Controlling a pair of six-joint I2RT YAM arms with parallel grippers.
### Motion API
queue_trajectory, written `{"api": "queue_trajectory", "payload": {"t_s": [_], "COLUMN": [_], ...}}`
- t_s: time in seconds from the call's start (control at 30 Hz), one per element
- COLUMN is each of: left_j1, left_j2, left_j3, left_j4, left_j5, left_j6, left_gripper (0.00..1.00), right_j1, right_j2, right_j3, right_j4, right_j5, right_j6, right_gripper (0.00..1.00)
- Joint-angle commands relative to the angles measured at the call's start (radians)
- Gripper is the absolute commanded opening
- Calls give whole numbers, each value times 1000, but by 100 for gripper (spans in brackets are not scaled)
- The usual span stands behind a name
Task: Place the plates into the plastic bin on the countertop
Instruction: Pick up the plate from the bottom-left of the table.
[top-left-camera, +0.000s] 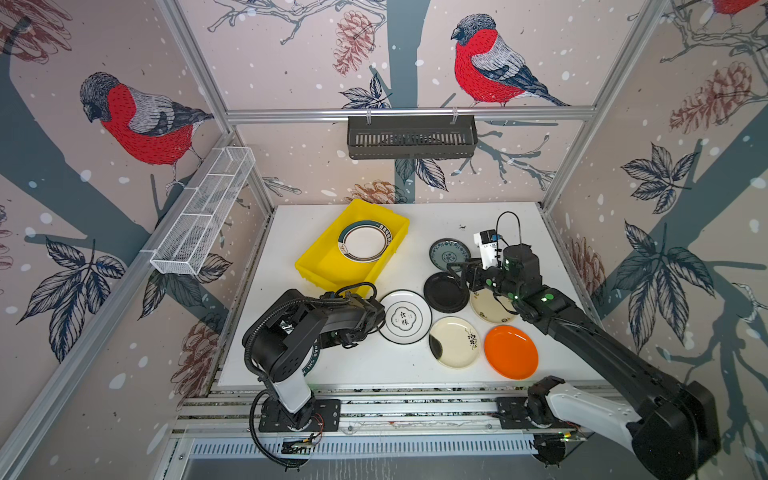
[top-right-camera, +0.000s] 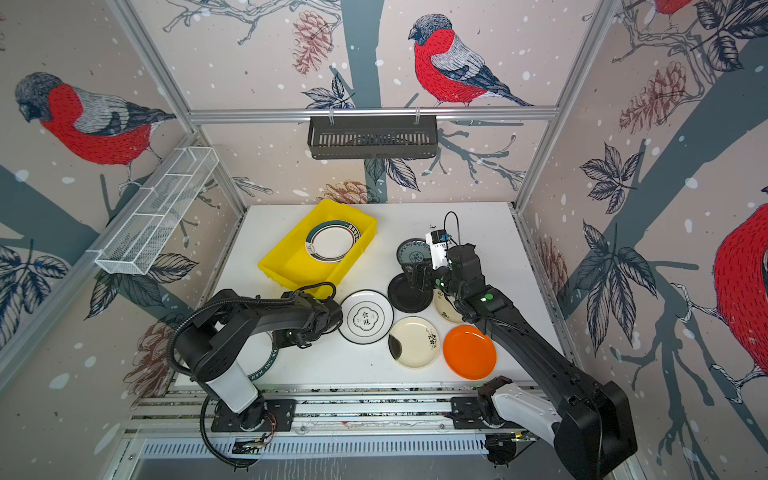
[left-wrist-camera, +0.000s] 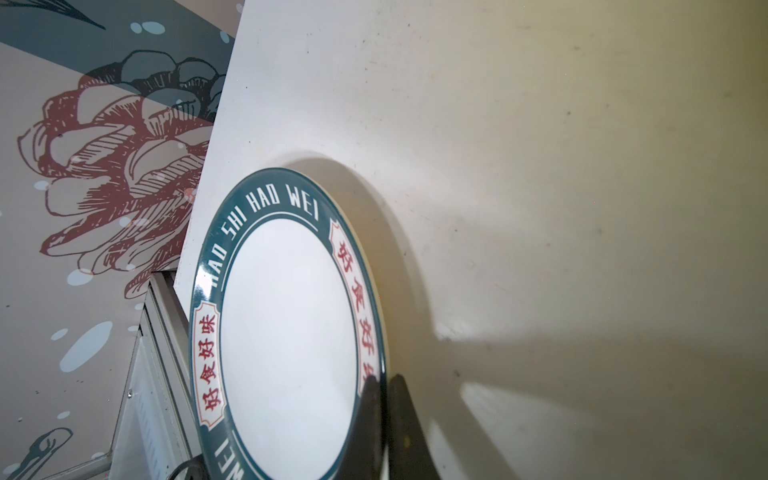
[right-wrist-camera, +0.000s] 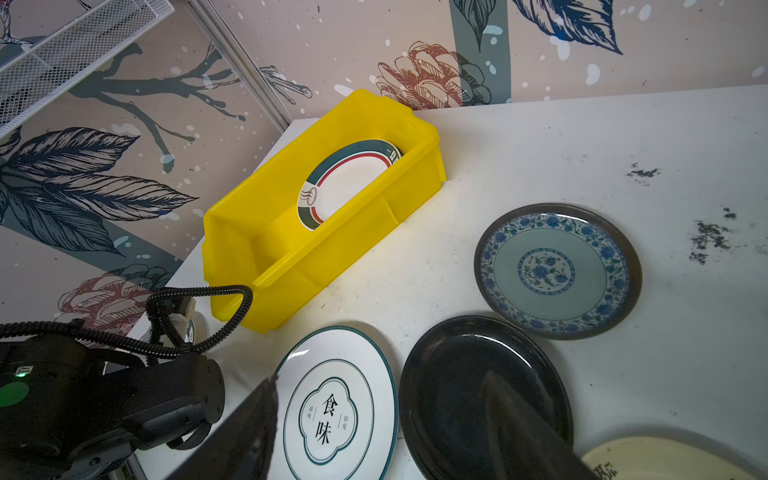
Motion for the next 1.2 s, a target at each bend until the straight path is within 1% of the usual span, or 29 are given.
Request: {"api": "queue_trajectory", "payload": {"t_s": [0.0,0.13,0.23,0.4,0.5,0.57,0.7,0.9,1.17], "left_j1": [-19,-66,-119,-218,-256,-271,-280,-300,-308], "left_j2": [5,11,34,121,153,160,147,126,97], "left_j3": [16,41,80,174,224,278,316,337,340], "left_j4": [-6,-13,-32,-119,-185,-221,-267,-362,-443], "left_j5": [-7,-3,-1,1,1,-7,-16,-45,-61], "left_j6": [-18,-35,-53,-108,-124,-132,-132,-198,-264], "left_gripper": [0,0,0,0,0,0,0,0,0], "right_j1": [-1,-1,-1,-4,-6,-7,-9,-12,-16], "right_j2": [-3,1,3,1,1,0,-4,-3,-6], "right_j3": [4,6,8,9,9,8,8,5,10], "right_j4": [-1,1,4,-2,-1,1,1,1,-7], "right_j5": [9,7,7,10,9,9,8,7,4], "right_j6": [-9,-10,-9,-11,-11,-10,-9,-10,-10], "right_gripper": [78,78,78,78,78,78,78,77,77]}}
